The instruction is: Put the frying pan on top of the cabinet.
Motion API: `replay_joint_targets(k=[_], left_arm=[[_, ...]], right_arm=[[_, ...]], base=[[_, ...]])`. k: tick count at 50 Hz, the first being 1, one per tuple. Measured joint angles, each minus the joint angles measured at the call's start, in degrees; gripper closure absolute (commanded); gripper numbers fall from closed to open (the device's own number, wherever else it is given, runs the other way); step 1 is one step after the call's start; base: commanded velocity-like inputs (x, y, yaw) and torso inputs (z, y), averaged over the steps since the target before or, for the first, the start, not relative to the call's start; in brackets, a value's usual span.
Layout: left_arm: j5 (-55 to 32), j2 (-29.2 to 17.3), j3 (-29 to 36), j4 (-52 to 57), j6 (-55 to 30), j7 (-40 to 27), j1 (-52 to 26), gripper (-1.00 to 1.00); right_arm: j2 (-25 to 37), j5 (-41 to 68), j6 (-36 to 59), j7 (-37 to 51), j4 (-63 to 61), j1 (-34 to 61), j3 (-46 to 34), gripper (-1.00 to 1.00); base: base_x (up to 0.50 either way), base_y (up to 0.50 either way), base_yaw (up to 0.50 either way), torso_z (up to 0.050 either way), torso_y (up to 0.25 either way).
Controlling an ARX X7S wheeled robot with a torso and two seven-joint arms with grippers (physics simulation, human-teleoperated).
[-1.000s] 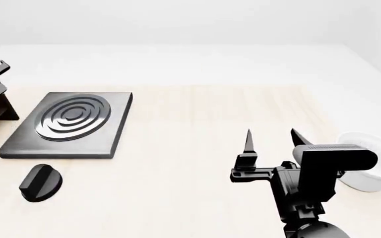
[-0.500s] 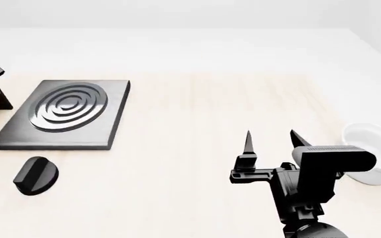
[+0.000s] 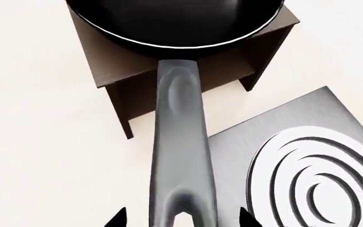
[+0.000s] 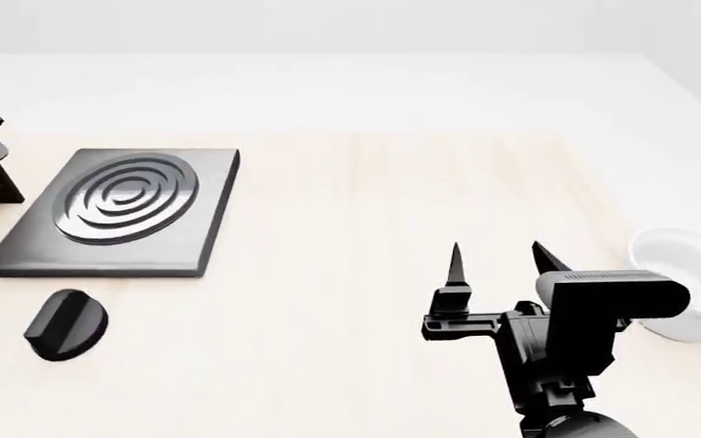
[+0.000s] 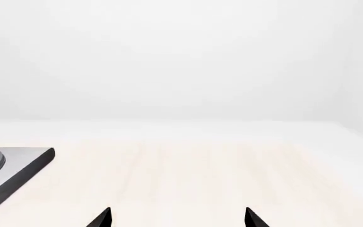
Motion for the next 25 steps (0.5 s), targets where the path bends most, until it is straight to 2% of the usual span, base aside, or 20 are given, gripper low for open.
replay_joint_targets(k=[21,25], left_arm=[[-0.3,0.3,4.3,0.0,1.5,3.1,-1.1,-1.0],[-0.2,0.6,5.2,0.0,1.8,3.7,-1.1,-1.0]], right_arm=[[0.3,0.3,-0.4,0.3,0.1,0.0,-0.4,-1.0],[0.3,0.3,-0.5,0.3,0.2,0.0,-0.4,-1.0]], base=[[0.0,0.0,0.0,0.0,0.25],[0.0,0.0,0.0,0.0,0.022]])
